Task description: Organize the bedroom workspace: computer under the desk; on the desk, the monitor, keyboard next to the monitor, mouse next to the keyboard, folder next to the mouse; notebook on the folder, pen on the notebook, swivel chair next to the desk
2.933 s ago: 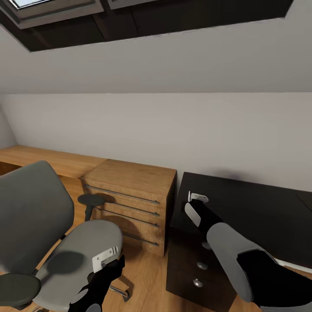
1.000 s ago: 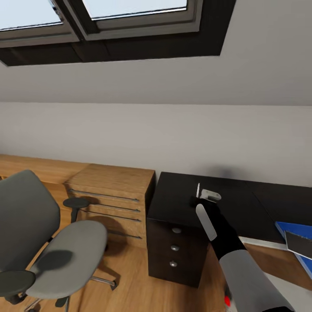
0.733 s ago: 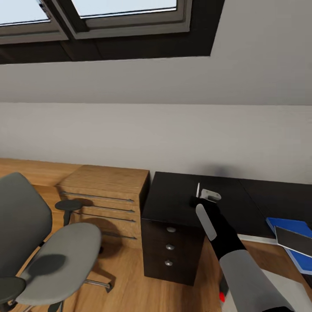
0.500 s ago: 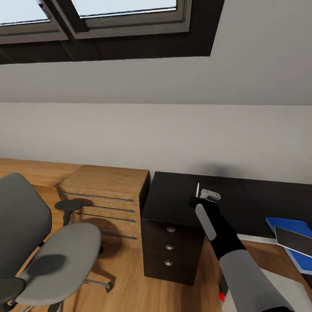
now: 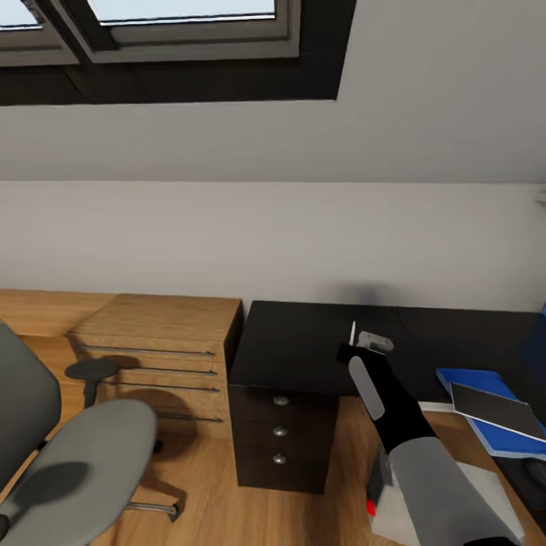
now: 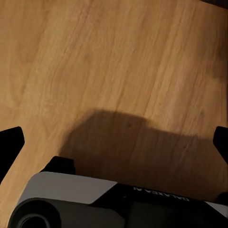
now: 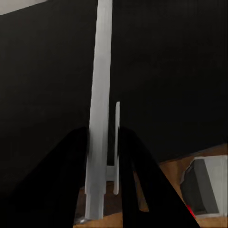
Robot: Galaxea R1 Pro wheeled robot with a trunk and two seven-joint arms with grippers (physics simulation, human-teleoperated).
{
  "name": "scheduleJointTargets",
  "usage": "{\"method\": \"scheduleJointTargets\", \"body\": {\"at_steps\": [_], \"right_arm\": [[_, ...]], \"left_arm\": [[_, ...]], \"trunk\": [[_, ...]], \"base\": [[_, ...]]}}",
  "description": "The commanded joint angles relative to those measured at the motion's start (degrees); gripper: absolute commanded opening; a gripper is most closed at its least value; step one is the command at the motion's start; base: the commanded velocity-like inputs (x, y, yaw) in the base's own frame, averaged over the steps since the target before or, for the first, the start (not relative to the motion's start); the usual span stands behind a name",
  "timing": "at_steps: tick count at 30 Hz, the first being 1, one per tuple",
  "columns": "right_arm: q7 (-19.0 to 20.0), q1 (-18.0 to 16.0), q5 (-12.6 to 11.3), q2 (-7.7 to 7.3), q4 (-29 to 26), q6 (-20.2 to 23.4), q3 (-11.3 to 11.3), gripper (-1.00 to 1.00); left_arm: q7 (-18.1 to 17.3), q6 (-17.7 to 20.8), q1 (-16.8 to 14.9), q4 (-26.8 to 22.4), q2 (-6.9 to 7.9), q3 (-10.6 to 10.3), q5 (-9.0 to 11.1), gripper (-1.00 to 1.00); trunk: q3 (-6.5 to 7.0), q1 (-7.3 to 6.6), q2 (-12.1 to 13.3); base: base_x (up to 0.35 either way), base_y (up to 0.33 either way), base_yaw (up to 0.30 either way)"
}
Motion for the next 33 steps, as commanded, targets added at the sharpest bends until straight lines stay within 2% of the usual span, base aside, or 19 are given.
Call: {"method": "scheduleJointTargets", "body": {"at_steps": [1,6,10,14,20,33], "right_arm": [[-0.5,-0.1,-0.7,-0.43,0.0,0.1,-0.7,-1.00],[-0.4,-0.1,-0.7,-1.95,0.0,0.4,-3.5,-1.00],[-0.4,-0.1,-0.8,-3.14,0.0,0.5,-4.9,-1.00],[-0.3,-0.1,-0.8,-4.95,0.0,0.5,-6.7,-1.00],[-0.3,-0.1,-0.8,-6.13,0.0,0.5,-10.1,-1.00],[0.6,-0.1,-0.3,-6.51,0.2,0.1,-10.0,-1.00]], "left_arm": [[0.5,-0.4,0.0,-0.1,0.06,-0.4,0.5,1.00],[0.5,-0.9,0.0,0.0,0.06,-0.5,0.5,1.00],[0.5,-1.0,0.0,0.0,0.06,-0.5,0.5,1.00],[0.5,-1.0,0.0,0.0,0.06,-0.5,0.5,1.00],[0.5,-1.1,0.0,0.0,0.06,-0.5,0.5,1.00],[0.5,-1.1,0.0,0.3,0.06,-0.4,0.5,1.00]], "trunk": [[-0.07,0.00,0.0],[-0.07,0.00,0.0],[-0.07,0.00,0.0],[-0.07,0.00,0.0],[-0.09,0.00,0.0],[-0.44,0.00,0.0]], "base": [[0.000,0.000,-0.297],[0.000,0.000,-0.298],[0.000,0.000,-0.299],[0.000,0.000,-0.299],[0.000,0.000,-0.299],[0.000,0.000,-0.289]]}}
